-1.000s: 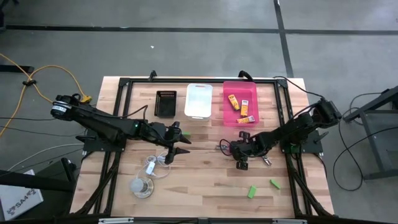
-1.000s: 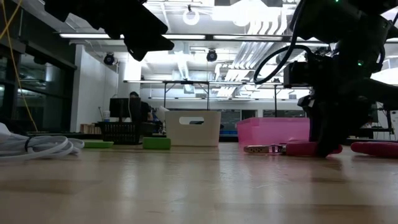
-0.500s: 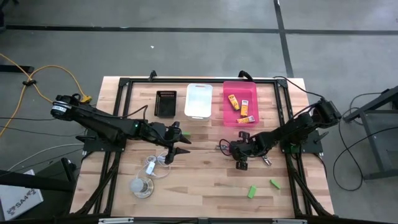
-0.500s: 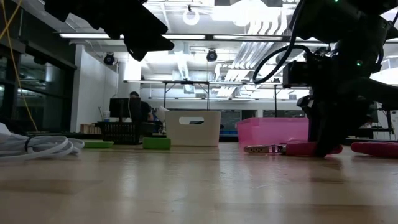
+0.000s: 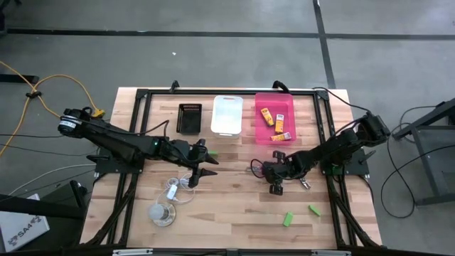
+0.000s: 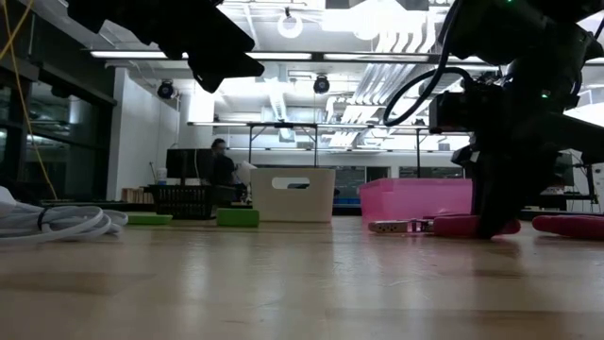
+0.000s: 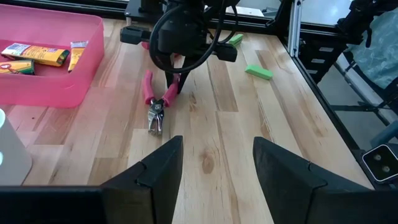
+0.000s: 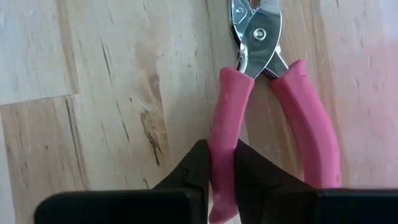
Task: Pick & Place School Supplies
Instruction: Put the left pink hole puncher into the white bin
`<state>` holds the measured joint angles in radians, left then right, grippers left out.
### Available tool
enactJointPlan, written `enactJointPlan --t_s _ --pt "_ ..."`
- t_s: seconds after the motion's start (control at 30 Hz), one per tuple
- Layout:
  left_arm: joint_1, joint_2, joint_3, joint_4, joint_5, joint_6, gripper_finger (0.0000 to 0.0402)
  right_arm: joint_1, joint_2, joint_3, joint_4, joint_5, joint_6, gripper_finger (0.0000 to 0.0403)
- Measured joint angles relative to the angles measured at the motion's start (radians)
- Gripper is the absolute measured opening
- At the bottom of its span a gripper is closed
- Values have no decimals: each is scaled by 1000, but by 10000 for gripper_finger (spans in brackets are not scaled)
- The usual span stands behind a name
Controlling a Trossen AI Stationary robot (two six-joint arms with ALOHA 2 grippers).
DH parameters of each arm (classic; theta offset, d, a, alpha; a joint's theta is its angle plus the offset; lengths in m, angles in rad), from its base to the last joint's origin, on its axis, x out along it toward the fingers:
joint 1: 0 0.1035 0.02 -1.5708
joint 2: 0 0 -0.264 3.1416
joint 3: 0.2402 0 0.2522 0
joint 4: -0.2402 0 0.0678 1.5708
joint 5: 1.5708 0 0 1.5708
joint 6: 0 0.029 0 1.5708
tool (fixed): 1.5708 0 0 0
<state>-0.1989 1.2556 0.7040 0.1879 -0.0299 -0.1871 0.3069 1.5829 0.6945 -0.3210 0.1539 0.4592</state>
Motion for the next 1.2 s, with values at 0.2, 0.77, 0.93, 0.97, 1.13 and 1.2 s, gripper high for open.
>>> enactJointPlan --t_s 0.2,0.77,0.93,0.97,1.13,1.2 --pt "0 0 0 0 0 10 187 0 0 0 -1 -3 16 37" --pt "0 0 0 0 0 -3 187 -15 5 136 -19 -5 -45 34" --pt "0 0 0 0 0 -5 187 -62 4 212 -44 -2 -40 34" --pt "0 0 0 0 0 -5 187 -74 3 228 -49 -2 -40 34" --pt "0 0 0 0 0 -4 187 -138 3 335 -104 42 -72 33" --pt "0 0 0 0 0 -4 187 -172 3 382 -127 62 -80 33"
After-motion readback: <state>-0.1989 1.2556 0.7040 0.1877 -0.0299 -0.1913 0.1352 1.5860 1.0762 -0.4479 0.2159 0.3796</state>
